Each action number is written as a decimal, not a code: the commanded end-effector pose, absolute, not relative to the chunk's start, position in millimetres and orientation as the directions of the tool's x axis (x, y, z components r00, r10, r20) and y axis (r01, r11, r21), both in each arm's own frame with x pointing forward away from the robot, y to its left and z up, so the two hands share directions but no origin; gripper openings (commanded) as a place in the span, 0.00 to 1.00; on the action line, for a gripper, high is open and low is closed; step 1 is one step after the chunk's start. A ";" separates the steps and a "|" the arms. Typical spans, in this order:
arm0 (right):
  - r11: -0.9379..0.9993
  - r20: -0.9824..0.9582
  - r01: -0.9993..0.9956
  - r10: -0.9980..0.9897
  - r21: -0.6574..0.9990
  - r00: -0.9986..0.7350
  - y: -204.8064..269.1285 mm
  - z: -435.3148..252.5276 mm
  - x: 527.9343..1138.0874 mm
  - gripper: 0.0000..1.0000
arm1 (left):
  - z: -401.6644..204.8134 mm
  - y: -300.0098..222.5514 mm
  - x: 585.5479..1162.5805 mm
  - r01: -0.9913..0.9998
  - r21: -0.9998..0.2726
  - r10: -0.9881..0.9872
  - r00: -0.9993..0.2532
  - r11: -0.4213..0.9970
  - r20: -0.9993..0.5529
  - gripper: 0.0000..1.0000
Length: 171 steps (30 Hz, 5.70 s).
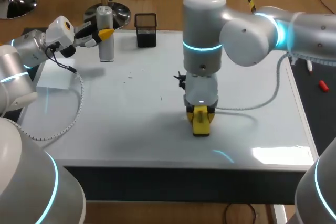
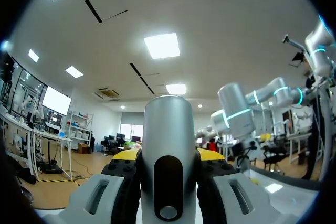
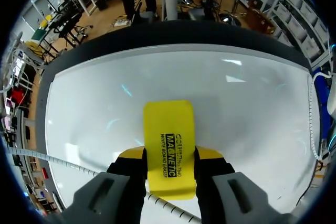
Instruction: Pick up the inspection probe, press it on each red-marked spot on the whiteboard one by one, put down the probe, pick up the eraser, and wipe off all the red marks.
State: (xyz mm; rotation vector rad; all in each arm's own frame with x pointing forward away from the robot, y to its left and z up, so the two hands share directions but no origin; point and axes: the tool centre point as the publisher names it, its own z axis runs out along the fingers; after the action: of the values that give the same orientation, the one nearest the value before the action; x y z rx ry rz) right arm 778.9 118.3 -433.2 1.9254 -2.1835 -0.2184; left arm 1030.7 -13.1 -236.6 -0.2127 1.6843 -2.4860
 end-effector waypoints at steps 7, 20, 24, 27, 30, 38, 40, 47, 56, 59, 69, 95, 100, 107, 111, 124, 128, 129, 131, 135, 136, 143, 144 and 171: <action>0.163 0.080 -0.955 -0.986 0.248 -0.147 78.3 -444.4 774.2 0.00 | -235.8 -13.3 1030.8 0.031 -0.929 -0.187 -0.981 -0.369 0.042 0.00; 0.123 0.073 -0.979 -0.991 0.163 -0.112 84.3 -399.5 774.0 0.00 | -235.8 -13.3 1030.8 0.031 -0.929 -0.187 -0.981 -0.369 0.042 0.00; 0.115 0.076 -0.983 -0.992 0.142 -0.105 83.2 -385.5 777.1 0.00 | -235.8 -13.3 1030.8 0.031 -0.929 -0.187 -0.981 -0.369 0.042 0.00; 0.110 0.069 -0.985 -0.992 0.133 -0.102 80.8 -378.6 781.5 0.00 | -235.8 -13.3 1030.8 0.031 -0.929 -0.187 -0.981 -0.369 0.042 0.00; 0.108 0.066 -0.986 -0.993 0.124 -0.100 79.0 -372.8 785.3 0.00 | -235.8 -13.3 1030.8 0.031 -0.929 -0.187 -0.981 -0.369 0.042 0.00; 0.116 0.071 -0.987 -0.992 0.115 -0.108 74.1 -366.7 785.5 0.00 | -235.8 -13.3 1030.8 0.031 -0.929 -0.187 -0.981 -0.369 0.042 0.00; 0.116 0.071 -0.987 -0.992 0.115 -0.108 74.1 -366.7 785.5 0.00 | -235.8 -13.3 1030.8 0.031 -0.929 -0.187 -0.981 -0.369 0.042 0.00; 0.116 0.071 -0.987 -0.992 0.115 -0.108 74.1 -366.7 785.5 0.00 | -235.8 -13.3 1030.8 0.031 -0.929 -0.187 -0.981 -0.369 0.042 0.00; 0.120 0.075 -0.987 -0.991 0.110 -0.112 71.9 -368.4 795.3 0.00 | -235.8 -13.3 1030.8 0.031 -0.929 -0.187 -0.981 -0.369 0.042 0.00; 0.111 0.089 -0.989 -0.991 0.095 -0.103 70.9 -369.0 811.8 0.00 | -235.8 -13.3 1030.8 0.031 -0.929 -0.187 -0.981 -0.369 0.042 0.00; 0.129 0.085 -0.989 -0.989 0.068 -0.123 57.0 -372.6 858.4 0.00 | -235.8 -13.3 1030.8 0.031 -0.929 -0.187 -0.981 -0.369 0.042 0.00; 0.114 0.094 -0.991 -0.990 0.067 -0.108 46.9 -373.8 1021.2 0.00 | -235.8 -13.3 1030.8 0.031 -0.929 -0.187 -0.981 -0.369 0.042 0.00; 0.089 0.074 -0.993 -0.994 0.083 -0.083 60.2 -379.8 1038.4 0.00 | -235.8 -13.3 1030.8 0.031 -0.929 -0.187 -0.981 -0.369 0.042 0.00; 0.065 0.053 -0.994 -0.997 0.087 -0.061 77.9 -382.3 1053.3 0.00 | -235.8 -13.3 1030.8 0.031 -0.929 -0.187 -0.981 -0.369 0.042 0.00; 0.049 0.056 -0.995 -0.997 0.084 -0.044 89.8 -380.1 1065.8 0.00 | -235.8 -13.3 1030.8 0.031 -0.929 -0.187 -0.981 -0.369 0.042 0.00; 0.022 0.040 -0.995 -0.999 0.092 -0.019 123.0 -381.6 1101.0 0.00 | -235.8 -13.3 1030.8 0.031 -0.929 -0.187 -0.981 -0.369 0.042 0.00; 0.018 0.026 -0.995 -1.000 0.097 -0.016 131.0 -382.2 1108.0 0.00 | -235.8 -13.3 1030.8 0.031 -0.929 -0.187 -0.981 -0.369 0.042 0.00; 0.018 0.025 -0.995 -1.000 0.097 -0.015 133.1 -382.7 1109.4 0.00 | -235.8 -13.3 1030.8 0.031 -0.929 -0.187 -0.981 -0.369 0.042 0.00; 0.013 0.018 -0.995 -1.000 0.097 -0.011 136.3 -383.5 1111.8 0.00 | -235.8 -13.3 1030.8 0.031 -0.929 -0.187 -0.981 -0.369 0.042 0.00; 0.011 0.010 -0.995 -1.000 0.097 -0.010 140.1 -386.4 1114.0 0.00 | -235.8 -13.3 1030.8 0.031 -0.929 -0.187 -0.981 -0.369 0.042 0.00; 0.011 0.009 -0.995 -1.000 0.097 -0.010 140.5 -387.7 1115.1 0.00 | -235.8 -13.3 1030.8 0.031 -0.929 -0.187 -0.981 -0.369 0.042 0.00; -0.003 0.002 -0.998 -1.000 0.066 0.003 142.1 -394.2 1119.4 0.00 | -235.8 -13.3 1030.8 0.031 -0.929 -0.187 -0.981 -0.369 0.042 0.00; -0.004 0.003 -0.998 -1.000 0.063 0.004 142.2 -395.9 1120.1 0.00 | -235.8 -13.3 1030.8 0.031 -0.929 -0.187 -0.981 -0.369 0.042 0.00; 0.007 -0.001 -0.998 -1.000 0.062 -0.007 137.3 -424.0 1129.5 0.00 | -235.8 -13.3 1030.8 0.031 -0.929 -0.187 -0.981 -0.369 0.042 0.00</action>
State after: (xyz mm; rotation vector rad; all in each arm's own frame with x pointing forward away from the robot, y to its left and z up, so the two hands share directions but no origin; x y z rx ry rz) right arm 1124.1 136.1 -422.5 2.1867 -2.2062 -0.0635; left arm 1030.8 -13.1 -236.6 -0.2125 1.6843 -2.4860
